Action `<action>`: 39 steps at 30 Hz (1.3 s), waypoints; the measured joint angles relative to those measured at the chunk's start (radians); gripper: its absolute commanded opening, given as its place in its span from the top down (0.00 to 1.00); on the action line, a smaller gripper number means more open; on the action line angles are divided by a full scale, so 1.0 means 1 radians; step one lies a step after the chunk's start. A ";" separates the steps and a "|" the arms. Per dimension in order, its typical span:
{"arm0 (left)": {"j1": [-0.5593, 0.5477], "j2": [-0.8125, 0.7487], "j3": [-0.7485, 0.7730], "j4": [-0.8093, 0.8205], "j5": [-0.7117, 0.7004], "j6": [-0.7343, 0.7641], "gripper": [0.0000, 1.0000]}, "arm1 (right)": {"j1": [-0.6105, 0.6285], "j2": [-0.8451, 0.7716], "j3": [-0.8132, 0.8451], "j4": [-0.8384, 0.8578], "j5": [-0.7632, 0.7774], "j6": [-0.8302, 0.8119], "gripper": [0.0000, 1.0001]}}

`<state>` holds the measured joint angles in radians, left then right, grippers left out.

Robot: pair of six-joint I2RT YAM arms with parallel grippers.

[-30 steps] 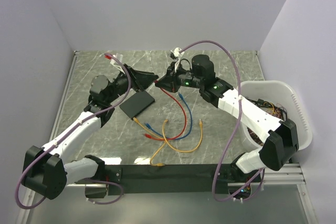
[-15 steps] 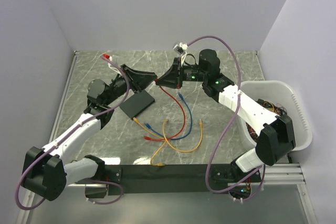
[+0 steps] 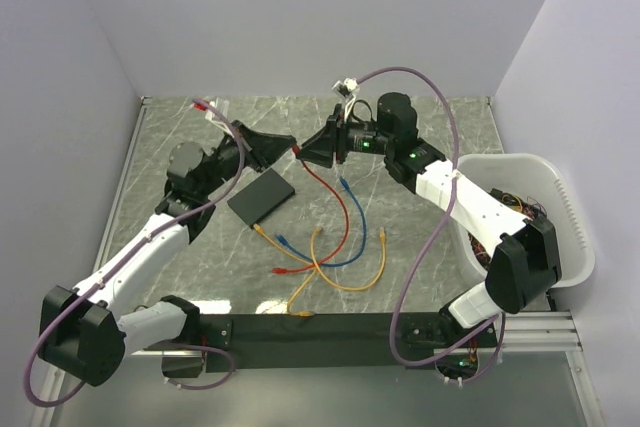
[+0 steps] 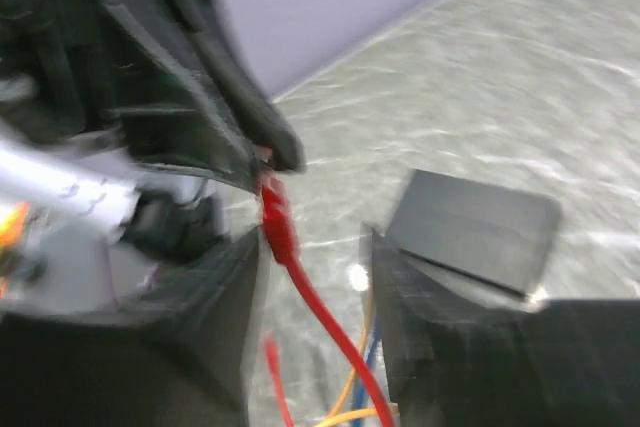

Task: Insert the plug into the switch port

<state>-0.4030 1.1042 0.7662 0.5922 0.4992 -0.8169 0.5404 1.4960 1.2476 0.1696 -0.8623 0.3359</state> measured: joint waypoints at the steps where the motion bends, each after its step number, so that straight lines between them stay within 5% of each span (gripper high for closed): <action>1: -0.001 0.002 0.023 -0.055 -0.025 0.006 0.99 | 0.000 0.000 0.005 -0.029 0.048 -0.006 0.39; 15: -0.003 0.072 0.177 -0.441 -0.219 -0.042 1.00 | 0.227 -0.063 0.105 -0.315 0.692 -0.239 0.40; 39: -0.003 0.073 0.179 -0.486 -0.259 -0.046 0.99 | 0.288 0.063 0.213 -0.439 0.862 -0.306 0.60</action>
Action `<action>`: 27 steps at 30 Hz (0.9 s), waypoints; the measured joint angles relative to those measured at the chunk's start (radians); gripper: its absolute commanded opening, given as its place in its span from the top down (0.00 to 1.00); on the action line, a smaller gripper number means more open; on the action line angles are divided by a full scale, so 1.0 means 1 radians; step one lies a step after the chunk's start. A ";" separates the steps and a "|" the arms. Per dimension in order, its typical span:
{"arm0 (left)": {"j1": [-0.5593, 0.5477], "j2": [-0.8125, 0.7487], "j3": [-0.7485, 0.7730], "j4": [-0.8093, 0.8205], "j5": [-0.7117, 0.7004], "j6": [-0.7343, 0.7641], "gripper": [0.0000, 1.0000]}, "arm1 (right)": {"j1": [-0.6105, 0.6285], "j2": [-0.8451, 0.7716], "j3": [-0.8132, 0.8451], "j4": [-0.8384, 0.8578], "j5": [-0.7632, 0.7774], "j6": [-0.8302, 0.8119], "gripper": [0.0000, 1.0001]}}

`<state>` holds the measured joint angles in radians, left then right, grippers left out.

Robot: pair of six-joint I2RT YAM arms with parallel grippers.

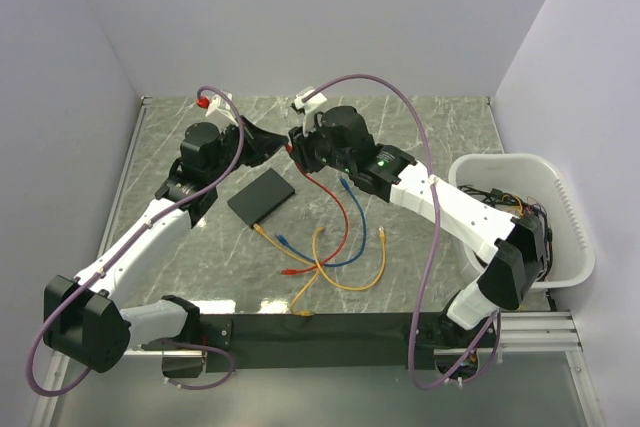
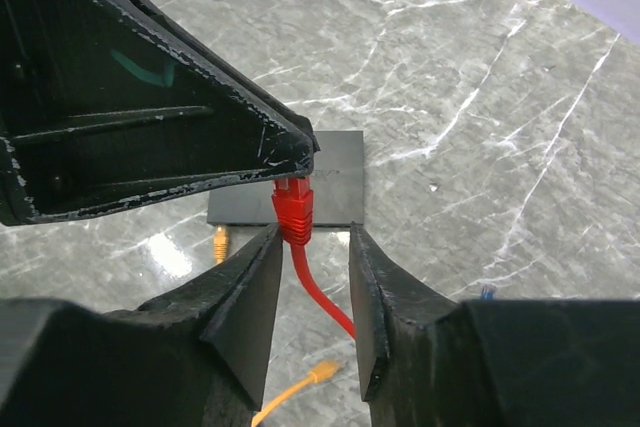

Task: Insert the plug into the switch port

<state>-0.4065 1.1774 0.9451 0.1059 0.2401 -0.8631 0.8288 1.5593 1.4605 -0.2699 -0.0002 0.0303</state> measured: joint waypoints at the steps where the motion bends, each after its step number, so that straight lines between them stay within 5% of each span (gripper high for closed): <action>1: 0.000 0.000 0.000 0.000 -0.001 0.000 1.00 | 0.000 0.001 0.000 0.000 0.003 0.000 0.61; 27: 0.002 0.014 0.001 -0.014 -0.019 -0.012 0.99 | 0.013 0.072 0.067 -0.037 0.016 0.000 0.69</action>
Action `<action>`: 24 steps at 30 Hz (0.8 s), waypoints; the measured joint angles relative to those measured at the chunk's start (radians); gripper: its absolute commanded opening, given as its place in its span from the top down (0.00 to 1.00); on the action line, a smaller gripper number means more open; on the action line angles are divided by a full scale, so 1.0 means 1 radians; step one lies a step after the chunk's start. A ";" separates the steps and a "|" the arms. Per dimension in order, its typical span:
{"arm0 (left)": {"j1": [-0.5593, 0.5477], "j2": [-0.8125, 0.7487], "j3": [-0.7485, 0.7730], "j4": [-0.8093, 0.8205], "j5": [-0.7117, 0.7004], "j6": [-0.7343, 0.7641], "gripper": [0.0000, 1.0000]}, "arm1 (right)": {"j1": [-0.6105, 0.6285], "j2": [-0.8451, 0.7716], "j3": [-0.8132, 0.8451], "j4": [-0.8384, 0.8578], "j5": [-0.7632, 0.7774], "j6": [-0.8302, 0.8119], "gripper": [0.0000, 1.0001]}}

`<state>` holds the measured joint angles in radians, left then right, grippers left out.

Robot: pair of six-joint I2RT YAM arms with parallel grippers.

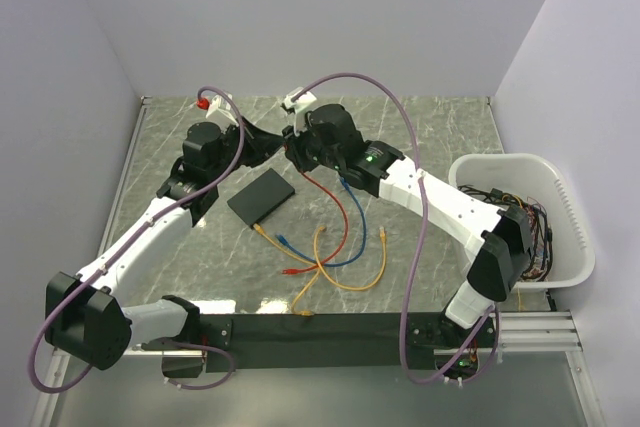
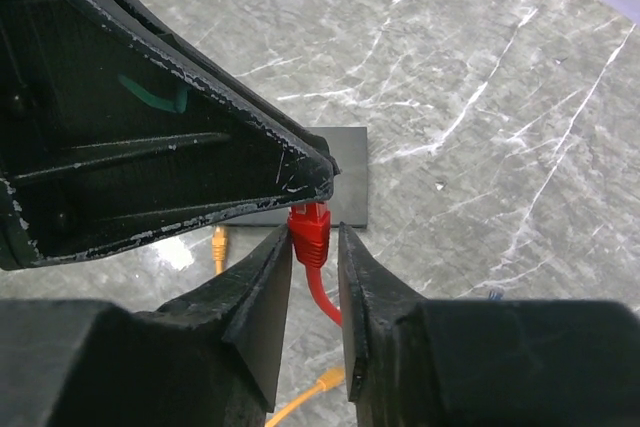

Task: Insert the plug into the switch port

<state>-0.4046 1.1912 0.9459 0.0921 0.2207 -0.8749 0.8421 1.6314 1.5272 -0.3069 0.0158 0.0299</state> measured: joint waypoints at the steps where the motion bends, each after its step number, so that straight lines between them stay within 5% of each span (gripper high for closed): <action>1: 0.000 0.000 0.001 0.000 0.000 -0.002 1.00 | 0.000 0.003 0.005 -0.002 0.000 0.001 0.71; 14: 0.002 0.003 0.001 -0.007 -0.010 -0.003 0.99 | 0.006 0.026 0.025 -0.016 0.024 -0.003 1.00; 15: 0.002 0.004 0.001 -0.007 -0.010 -0.003 0.95 | 0.006 0.026 0.025 -0.015 0.025 -0.003 1.00; 18: 0.002 0.006 0.001 -0.008 -0.010 -0.002 0.58 | 0.006 0.026 0.022 -0.014 0.028 -0.003 1.00; 24: 0.047 0.026 -0.006 0.003 0.032 -0.005 0.31 | 0.007 0.020 -0.051 -0.008 0.051 0.006 1.00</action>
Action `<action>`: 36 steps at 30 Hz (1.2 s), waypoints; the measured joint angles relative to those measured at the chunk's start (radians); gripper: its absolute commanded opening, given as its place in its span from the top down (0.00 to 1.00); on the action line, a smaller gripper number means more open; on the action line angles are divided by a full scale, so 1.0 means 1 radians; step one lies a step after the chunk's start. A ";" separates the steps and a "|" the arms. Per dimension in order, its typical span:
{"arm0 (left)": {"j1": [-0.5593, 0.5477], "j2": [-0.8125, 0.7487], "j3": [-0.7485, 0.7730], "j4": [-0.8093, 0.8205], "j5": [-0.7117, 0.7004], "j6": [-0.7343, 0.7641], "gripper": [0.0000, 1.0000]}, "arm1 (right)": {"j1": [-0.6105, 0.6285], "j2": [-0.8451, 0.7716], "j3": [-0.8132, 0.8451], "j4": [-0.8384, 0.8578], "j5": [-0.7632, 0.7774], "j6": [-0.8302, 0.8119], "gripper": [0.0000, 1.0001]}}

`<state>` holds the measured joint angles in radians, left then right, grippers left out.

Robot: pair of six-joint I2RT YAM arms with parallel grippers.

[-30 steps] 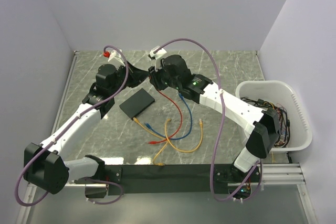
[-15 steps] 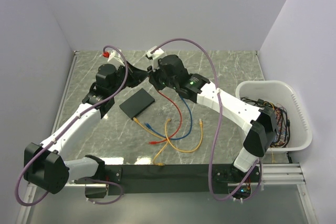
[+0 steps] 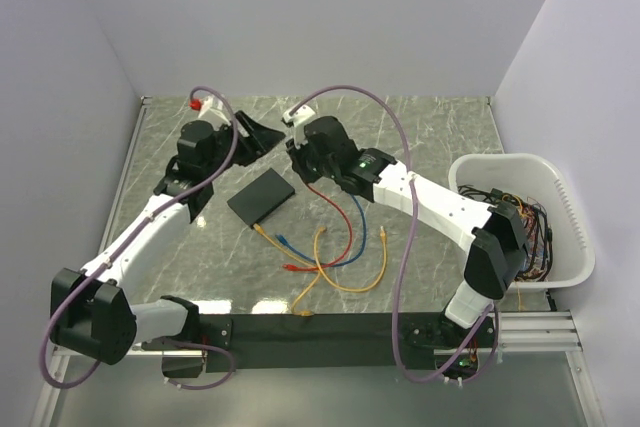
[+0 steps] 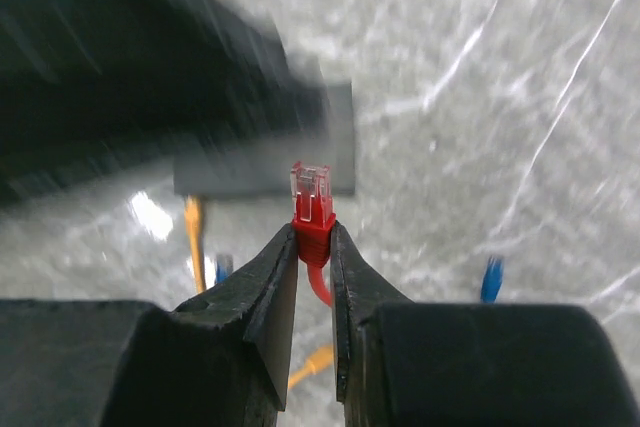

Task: Insert the plug into the switch port

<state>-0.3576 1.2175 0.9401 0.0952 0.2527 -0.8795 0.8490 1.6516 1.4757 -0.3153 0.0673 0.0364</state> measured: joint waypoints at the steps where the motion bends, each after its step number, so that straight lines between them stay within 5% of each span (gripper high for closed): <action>1: 0.024 0.000 -0.011 0.010 0.011 0.000 0.30 | 0.000 0.000 -0.014 -0.013 -0.003 0.006 1.00; 17: 0.325 0.137 -0.211 0.224 0.121 0.066 0.30 | 0.101 0.280 -0.024 -0.136 -0.209 0.108 1.00; 36: 0.365 0.426 -0.285 0.504 0.230 0.108 0.34 | 0.122 0.505 0.175 -0.182 -0.249 0.154 1.00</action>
<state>0.0071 1.6432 0.6556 0.5987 0.4831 -0.7715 0.9707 2.1567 1.6508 -0.4976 -0.1814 0.1909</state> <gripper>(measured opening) 0.670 0.226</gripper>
